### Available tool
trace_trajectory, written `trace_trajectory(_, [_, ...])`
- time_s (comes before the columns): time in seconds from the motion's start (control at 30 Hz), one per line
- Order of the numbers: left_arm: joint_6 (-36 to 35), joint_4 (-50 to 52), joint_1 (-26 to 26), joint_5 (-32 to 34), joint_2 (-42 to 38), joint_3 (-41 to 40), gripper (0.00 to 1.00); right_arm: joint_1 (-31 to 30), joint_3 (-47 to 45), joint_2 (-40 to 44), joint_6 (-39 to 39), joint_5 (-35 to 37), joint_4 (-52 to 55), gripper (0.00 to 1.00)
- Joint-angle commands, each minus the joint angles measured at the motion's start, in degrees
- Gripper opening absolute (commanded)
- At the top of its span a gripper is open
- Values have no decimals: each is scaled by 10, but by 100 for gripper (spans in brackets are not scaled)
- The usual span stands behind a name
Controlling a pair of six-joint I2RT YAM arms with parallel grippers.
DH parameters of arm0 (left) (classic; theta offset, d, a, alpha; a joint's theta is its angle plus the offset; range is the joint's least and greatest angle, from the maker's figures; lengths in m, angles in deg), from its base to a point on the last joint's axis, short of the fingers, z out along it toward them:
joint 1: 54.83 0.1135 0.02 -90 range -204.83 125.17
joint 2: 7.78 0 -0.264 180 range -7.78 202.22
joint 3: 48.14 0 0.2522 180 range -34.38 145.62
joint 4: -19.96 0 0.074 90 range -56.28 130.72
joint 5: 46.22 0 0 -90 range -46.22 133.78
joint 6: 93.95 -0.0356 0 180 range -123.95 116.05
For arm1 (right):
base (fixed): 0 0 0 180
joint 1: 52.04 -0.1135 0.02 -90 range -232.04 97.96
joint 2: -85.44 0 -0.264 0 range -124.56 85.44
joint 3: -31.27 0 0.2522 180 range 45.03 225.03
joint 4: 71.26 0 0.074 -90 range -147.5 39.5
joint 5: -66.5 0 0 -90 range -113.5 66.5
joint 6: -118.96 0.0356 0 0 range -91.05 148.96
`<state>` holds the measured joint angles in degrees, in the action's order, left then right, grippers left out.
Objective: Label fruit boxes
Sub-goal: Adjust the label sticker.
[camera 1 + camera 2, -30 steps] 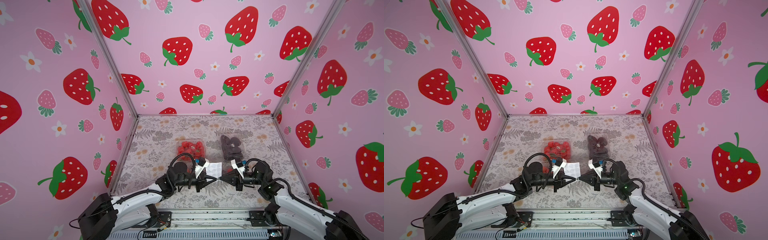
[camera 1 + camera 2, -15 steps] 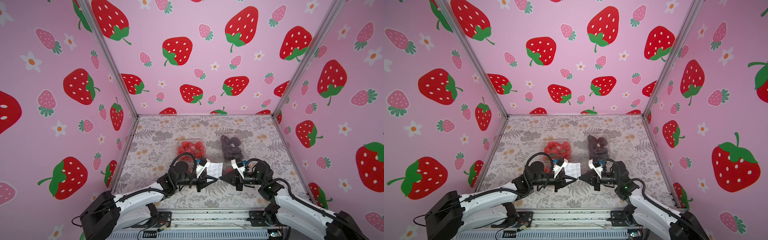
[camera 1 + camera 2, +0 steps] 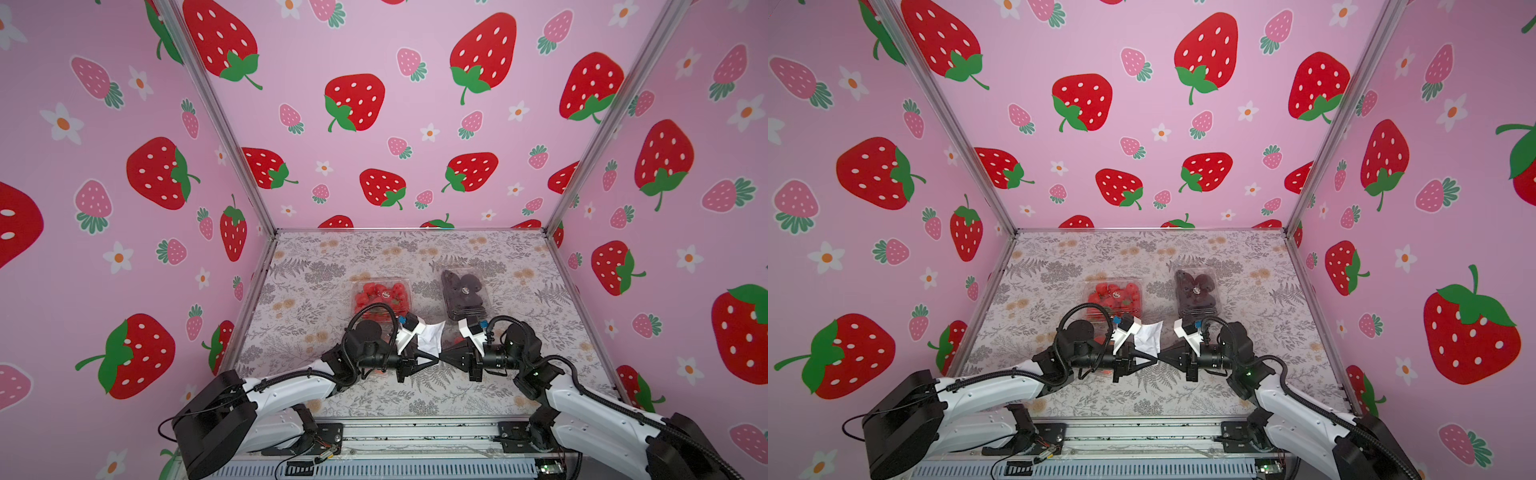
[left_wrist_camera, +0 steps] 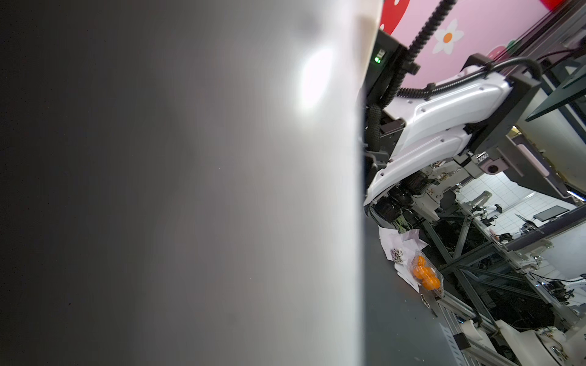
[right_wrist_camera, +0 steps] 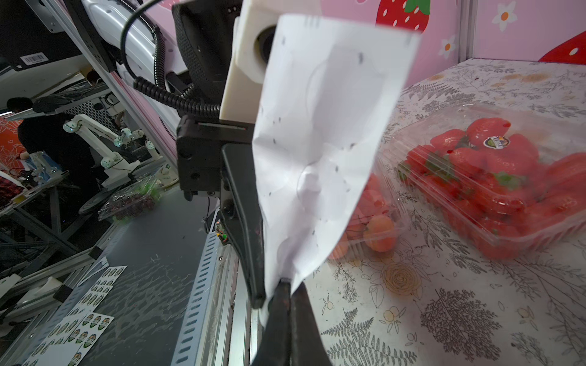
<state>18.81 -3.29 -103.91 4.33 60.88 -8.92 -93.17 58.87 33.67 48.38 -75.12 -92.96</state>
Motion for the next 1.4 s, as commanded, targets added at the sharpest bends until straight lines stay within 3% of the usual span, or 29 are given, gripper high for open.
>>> trace_trajectory(0.0, [-3, -26, 11, 26, -11, 13, 0, -9, -7, 30, -2, -38, -20, 0])
trace_trajectory(0.4, [0, -30, 19, 22, -40, -18, 0, -7, 0, 29, -3, -14, -5, 0])
trace_trajectory(0.5, [1, -30, 20, 17, -49, -22, 0, -3, 2, 24, -7, 3, 4, 16])
trace_trajectory(0.67, [5, -36, 20, 8, -52, -25, 0, -4, 19, -21, 4, -16, -16, 16])
trace_trajectory(0.87, [6, -37, 20, 1, -51, -26, 0, -4, 25, -41, 3, -19, -28, 9])
trace_trajectory(1.07, [-2, -23, 20, 6, -64, -31, 0, -3, 15, -9, 2, -10, -14, 25])
trace_trajectory(1.23, [-3, -22, 20, 2, -61, -30, 0, -2, 21, 12, -3, -9, -1, 25])
trace_trajectory(1.37, [1, -32, 20, -3, -54, -31, 0, -3, 32, -1, 4, -22, -14, 15])
